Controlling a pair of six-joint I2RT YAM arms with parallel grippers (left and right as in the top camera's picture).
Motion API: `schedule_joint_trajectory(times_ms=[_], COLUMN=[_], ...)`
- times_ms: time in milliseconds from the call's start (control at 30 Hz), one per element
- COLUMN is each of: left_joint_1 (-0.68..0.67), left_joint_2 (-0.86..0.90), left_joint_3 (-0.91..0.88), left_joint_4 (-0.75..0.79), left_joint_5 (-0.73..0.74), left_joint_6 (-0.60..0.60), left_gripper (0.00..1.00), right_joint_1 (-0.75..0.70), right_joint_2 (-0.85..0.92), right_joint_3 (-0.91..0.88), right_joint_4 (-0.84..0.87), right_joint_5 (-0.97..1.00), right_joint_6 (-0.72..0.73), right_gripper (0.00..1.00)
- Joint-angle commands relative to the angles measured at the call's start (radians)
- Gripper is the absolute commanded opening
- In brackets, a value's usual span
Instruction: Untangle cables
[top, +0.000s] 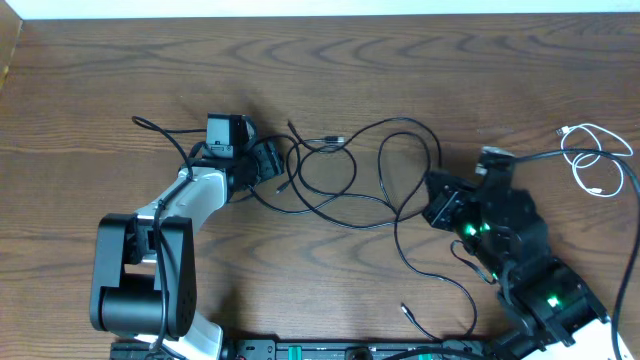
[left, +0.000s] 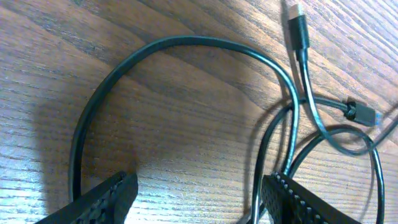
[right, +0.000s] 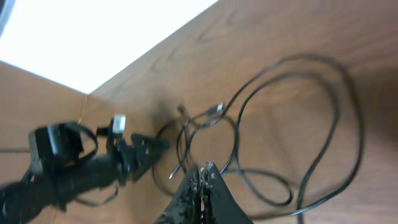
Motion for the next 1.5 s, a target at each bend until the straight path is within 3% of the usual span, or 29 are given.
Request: schedule_joint_trajectory(times_ms=[0,133,600,1000,1100,1267,1467], left_joint_1=[0.003,0.003,0.003,0.002,0.002,0.002,0.002], left_joint_2=[-0.002,-0.002,-0.002,-0.002,-0.002,-0.002,-0.002], left_joint_3=[-0.006,-0.006,-0.006,-0.006,-0.006,-0.006,-0.006], left_joint_4=[-0.003,-0.003,-0.003,0.002,0.002,0.024,0.024], left_joint_5=[0.008,0.008,0.009,0.017,0.021,0.111,0.111], left_joint_6=[-0.009,-0.009,-0.009,-0.009,-0.009,0.007,0.006], left_gripper=[0.70,0.70,0.69,0.66,0.66,0.66,0.66], right_joint_1=[0.001,0.001,0.001,-0.024,-0.024,-0.024,-0.023], right_joint_2=[-0.036,-0.046,0.088,0.273,0.315,0.377,0.435], right_joint_3=[0.017,0.017,0.016,0.016,0.016,0.016,0.016], right_joint_4=[-0.002,-0.022,-0.121,-0.122,-0.121,-0.117,-0.097], right_joint_5=[0.157,0.206,0.233,0.245,0.220,0.190,0.187], right_joint_6=[-0.026,-0.025,-0.025,0.025,0.060,0.092,0.093], right_gripper=[0.01,0.01,0.21,0.24,0.30,0.33,0.33])
